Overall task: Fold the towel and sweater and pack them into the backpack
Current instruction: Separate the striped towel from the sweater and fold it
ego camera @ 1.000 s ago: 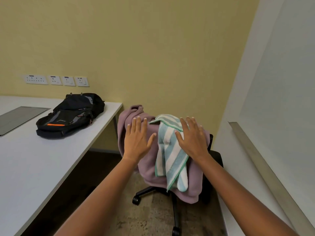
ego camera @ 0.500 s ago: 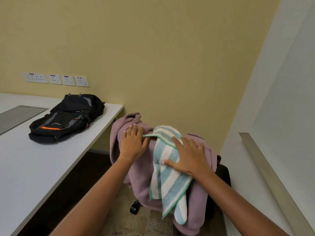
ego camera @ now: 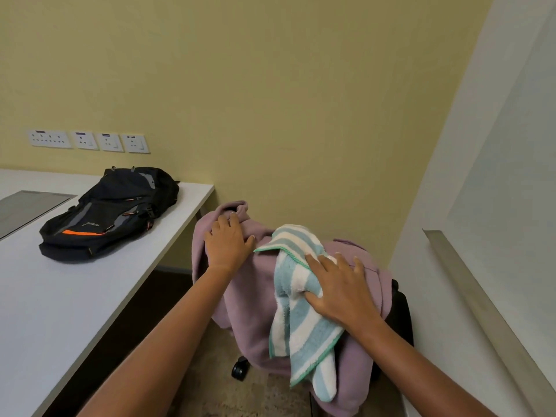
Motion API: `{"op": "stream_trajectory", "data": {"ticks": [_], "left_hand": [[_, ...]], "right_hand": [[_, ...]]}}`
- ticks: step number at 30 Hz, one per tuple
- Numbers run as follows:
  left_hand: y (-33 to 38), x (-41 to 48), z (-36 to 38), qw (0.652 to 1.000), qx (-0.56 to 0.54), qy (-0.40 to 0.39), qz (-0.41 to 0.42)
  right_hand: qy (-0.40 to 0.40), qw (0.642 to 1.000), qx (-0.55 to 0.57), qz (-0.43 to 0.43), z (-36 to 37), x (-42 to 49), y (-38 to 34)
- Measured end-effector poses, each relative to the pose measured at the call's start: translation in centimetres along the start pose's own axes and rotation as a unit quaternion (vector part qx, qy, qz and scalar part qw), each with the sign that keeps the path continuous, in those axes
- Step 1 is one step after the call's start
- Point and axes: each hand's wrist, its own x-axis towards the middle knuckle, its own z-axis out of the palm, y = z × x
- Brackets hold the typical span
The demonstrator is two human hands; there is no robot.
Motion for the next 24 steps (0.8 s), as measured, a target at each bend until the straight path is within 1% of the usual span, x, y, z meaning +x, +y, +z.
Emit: {"op": "stream_trajectory", "data": {"ticks": [2, 5, 11, 14, 16, 20, 24], "left_hand": [[-0.1, 0.2, -0.4, 1.0, 0.023, -0.004, 0.005], [-0.4, 0.6, -0.7, 0.998, 0.055, -0.002, 0.027], [-0.5, 1.0, -0.5, 0.997, 0.052, 0.001, 0.057], [-0.6, 0.7, -0.4, 0.998, 0.024, 0.011, 0.063], [-0.7, 0.4, -0.5, 0.997, -0.004, 0.025, 0.068], [0.0, -0.8, -2.3, 0.989, -0.102, 0.045, 0.095], [1.5, -1.5, -5.2, 0.97, -0.183, 0.092, 0.131]], "right_hand": [[0.038, 0.999, -0.015, -0.019, 0.3, -0.1, 0.0], [0.073, 0.997, -0.008, -0.038, 0.5, -0.3, 0.1], [0.125, 0.99, 0.027, -0.06, 1.0, -0.9, 0.6], [0.169, 0.983, 0.033, -0.063, 0.9, -1.1, 0.9], [0.185, 0.981, 0.038, -0.056, 0.6, -1.2, 1.1], [0.178, 0.981, 0.069, -0.015, -0.3, -1.3, 1.7], [0.172, 0.974, 0.136, 0.051, -0.9, -1.3, 2.1]]}}
